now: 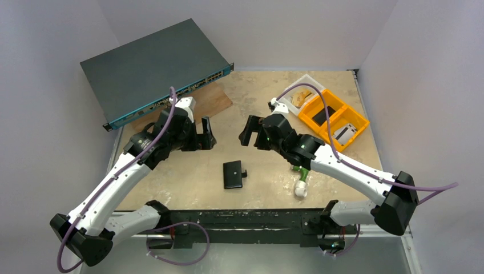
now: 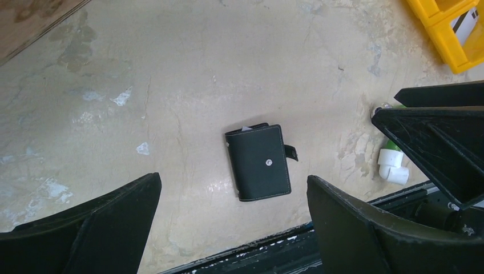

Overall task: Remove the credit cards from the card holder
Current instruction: Reset both arms

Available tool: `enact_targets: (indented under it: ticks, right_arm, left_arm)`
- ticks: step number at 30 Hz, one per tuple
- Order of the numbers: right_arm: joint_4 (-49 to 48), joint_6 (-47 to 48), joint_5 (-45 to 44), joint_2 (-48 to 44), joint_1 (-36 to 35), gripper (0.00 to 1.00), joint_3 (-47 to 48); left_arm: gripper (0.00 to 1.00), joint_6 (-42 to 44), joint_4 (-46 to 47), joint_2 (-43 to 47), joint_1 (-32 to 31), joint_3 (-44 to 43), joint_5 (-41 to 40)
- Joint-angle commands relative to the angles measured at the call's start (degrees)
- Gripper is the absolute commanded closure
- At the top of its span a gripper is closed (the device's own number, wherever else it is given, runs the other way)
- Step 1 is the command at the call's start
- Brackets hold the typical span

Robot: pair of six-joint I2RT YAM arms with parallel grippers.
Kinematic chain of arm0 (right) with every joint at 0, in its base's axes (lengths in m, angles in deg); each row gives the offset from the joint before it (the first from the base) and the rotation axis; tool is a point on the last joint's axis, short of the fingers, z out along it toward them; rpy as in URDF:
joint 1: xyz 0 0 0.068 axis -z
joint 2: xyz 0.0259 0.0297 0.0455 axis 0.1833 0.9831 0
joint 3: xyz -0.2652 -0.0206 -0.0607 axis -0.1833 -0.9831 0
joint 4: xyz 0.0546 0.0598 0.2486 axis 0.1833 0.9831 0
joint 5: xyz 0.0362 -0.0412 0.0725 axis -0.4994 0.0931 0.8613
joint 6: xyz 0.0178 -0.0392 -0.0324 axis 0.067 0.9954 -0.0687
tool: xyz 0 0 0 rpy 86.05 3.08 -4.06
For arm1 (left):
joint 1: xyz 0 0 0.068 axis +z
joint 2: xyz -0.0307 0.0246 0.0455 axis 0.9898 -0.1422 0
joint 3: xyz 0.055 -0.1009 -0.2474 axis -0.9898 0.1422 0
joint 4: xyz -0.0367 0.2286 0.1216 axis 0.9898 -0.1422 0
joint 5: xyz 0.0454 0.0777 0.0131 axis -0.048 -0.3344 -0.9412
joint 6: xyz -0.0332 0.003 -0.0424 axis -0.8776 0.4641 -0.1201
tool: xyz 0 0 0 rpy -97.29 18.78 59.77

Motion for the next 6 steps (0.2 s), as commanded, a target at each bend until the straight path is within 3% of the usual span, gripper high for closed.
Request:
enact_targets:
  ticks: [1,6]
  right_arm:
    - [-2.39,0.86,-1.72,-0.91,-0.21,0.01,2.59]
    - [-2.23,0.75,-2.05,-1.23,-0.21,0.01,2.41]
  left_arm:
    - [0.00,1.27,0.68,0.89,0.63,0.07,-0.78]
    - [0.00,1.12,1.17,0.73,1.06,0.42,-0.08]
